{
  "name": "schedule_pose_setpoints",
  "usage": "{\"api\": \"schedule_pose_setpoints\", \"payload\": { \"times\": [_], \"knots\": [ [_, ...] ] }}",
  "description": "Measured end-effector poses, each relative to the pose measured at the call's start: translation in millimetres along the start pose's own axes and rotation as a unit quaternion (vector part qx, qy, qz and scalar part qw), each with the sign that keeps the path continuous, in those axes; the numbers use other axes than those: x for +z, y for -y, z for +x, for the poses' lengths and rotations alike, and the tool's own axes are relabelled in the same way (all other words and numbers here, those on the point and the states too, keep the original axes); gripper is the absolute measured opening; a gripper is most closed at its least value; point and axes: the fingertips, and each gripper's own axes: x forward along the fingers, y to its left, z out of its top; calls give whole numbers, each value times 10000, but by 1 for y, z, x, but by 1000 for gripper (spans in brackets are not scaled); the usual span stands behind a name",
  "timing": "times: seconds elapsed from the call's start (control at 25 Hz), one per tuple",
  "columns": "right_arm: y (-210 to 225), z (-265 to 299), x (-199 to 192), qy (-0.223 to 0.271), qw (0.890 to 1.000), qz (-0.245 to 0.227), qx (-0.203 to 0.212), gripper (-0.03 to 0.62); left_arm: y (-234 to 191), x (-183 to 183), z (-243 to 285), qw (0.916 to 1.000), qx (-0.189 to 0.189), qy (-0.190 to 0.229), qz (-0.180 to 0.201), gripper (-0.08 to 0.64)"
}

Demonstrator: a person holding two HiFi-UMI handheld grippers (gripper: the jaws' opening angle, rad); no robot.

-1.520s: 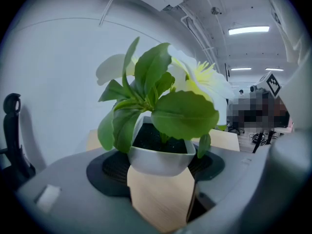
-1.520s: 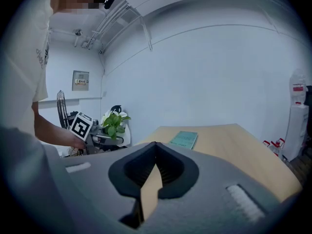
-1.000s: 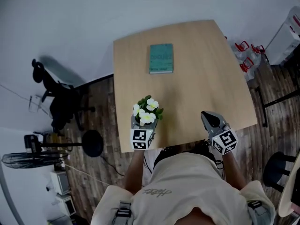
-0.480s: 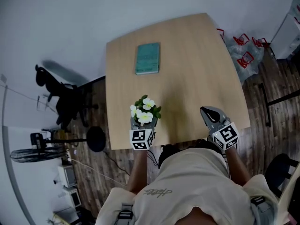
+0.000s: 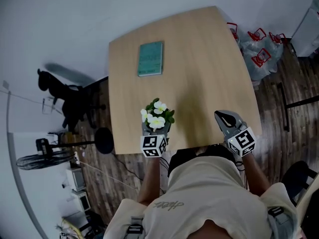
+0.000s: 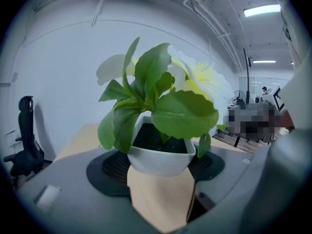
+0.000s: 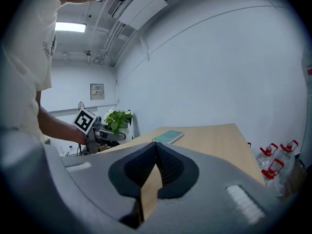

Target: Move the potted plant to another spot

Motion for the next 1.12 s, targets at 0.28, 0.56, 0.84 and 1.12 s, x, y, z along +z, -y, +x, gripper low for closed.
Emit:
{"api": "schedule_pose_setpoints", "payload": {
  "times": [0.28,0.56,0.84,1.12],
  "knots": [
    [-2,21,-4,22,9997,209,-130,2,-1,3,7,9984,-373,-70,408,362],
    [-18,39,6,-137,9993,195,-286,2,-9,-5,32,9957,-761,-77,523,362],
    [-13,46,12,-25,9948,649,-779,2,-16,-7,62,9907,-1204,-50,624,362],
    [9,39,22,-122,9931,498,-1052,2,1,-3,87,9871,-1501,-35,558,362]
  ]
}}
